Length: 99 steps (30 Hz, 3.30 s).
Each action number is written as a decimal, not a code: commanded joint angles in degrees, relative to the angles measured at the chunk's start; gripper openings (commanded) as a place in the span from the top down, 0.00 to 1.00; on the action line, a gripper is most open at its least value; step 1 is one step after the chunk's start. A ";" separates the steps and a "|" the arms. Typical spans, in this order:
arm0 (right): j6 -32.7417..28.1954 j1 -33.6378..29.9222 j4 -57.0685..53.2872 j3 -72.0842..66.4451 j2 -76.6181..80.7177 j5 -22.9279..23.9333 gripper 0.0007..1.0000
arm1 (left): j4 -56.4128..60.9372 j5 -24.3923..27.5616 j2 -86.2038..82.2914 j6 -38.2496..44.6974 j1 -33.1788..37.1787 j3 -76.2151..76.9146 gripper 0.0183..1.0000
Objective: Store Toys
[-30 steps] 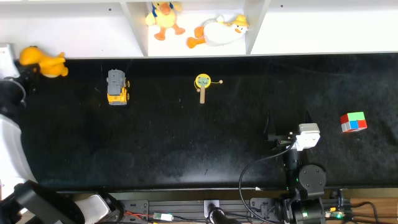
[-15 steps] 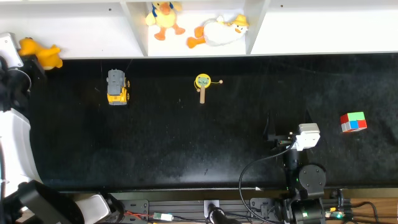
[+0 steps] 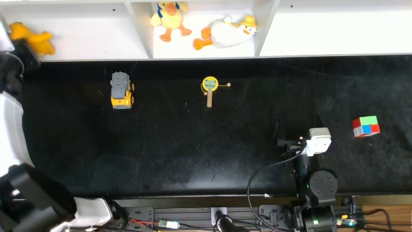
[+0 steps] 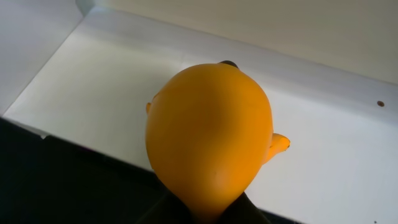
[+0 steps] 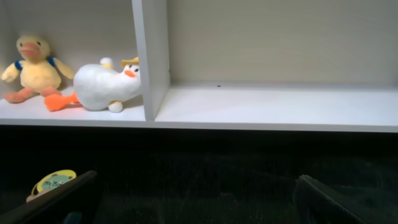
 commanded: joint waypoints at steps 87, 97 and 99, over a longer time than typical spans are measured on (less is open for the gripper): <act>-0.02 0.31 0.15 -0.79 0.04 -0.44 0.00 | -8.50 -5.31 10.47 0.35 -3.58 13.33 0.23; -0.02 0.31 0.15 -0.79 0.04 -0.42 0.00 | -8.52 -5.31 10.47 0.33 -3.61 13.33 0.00; -0.02 0.31 0.15 -0.79 0.04 -0.42 0.00 | -8.50 -5.31 10.47 0.33 -3.61 13.33 0.00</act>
